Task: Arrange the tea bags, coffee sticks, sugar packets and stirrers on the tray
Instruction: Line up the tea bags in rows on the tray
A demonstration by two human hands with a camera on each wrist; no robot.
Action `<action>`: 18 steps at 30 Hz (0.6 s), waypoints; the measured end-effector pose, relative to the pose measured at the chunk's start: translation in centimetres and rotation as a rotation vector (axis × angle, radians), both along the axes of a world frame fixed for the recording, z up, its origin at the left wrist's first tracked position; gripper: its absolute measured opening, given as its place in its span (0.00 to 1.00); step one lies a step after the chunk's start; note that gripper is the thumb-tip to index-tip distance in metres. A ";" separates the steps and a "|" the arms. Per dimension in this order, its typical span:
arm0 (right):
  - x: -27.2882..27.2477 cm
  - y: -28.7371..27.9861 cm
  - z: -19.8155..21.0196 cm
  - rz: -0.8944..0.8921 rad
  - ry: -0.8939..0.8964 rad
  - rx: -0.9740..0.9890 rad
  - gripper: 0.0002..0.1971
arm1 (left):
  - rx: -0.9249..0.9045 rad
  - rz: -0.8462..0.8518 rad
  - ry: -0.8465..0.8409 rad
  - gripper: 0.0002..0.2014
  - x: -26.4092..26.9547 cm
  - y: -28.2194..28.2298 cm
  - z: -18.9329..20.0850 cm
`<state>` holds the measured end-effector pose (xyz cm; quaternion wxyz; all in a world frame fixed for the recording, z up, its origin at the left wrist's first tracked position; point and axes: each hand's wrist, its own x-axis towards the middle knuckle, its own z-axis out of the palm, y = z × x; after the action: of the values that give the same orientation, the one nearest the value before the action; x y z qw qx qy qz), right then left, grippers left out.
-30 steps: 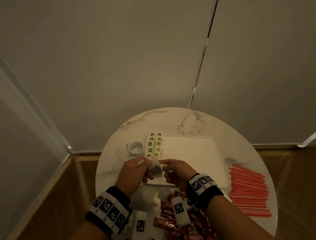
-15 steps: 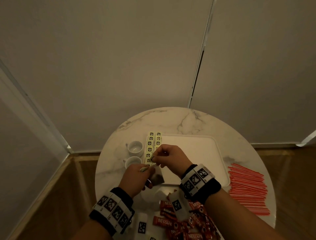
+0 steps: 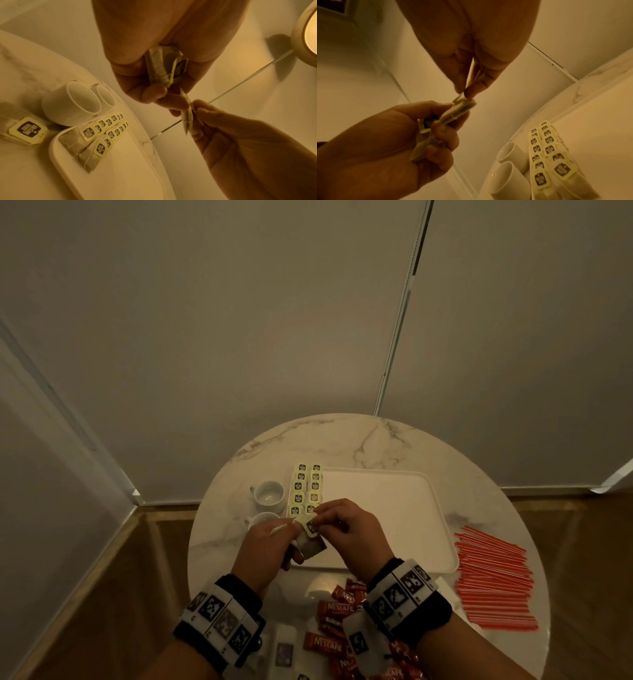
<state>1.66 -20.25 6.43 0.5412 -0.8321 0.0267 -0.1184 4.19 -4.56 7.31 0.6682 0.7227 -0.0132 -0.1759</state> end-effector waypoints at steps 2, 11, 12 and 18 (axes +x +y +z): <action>0.2 -0.2 0.2 -0.059 0.012 0.000 0.12 | 0.004 -0.012 -0.025 0.13 -0.1 -0.1 0.2; 0.2 -0.6 1.7 -0.021 -0.013 -0.174 0.09 | 0.012 -0.040 -0.085 0.12 -0.2 -0.4 0.0; 0.2 -0.6 1.8 -0.018 -0.010 -0.185 0.08 | 0.012 -0.041 -0.088 0.12 -0.2 -0.4 -0.1; 0.1 -1.0 2.2 -0.025 -0.010 -0.251 0.09 | -0.008 -0.049 -0.106 0.12 0.0 -0.6 -0.2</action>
<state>1.76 -21.21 8.66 0.4314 -0.8923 0.0194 -0.1315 4.15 -5.17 7.15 0.6652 0.7277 -0.0669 -0.1535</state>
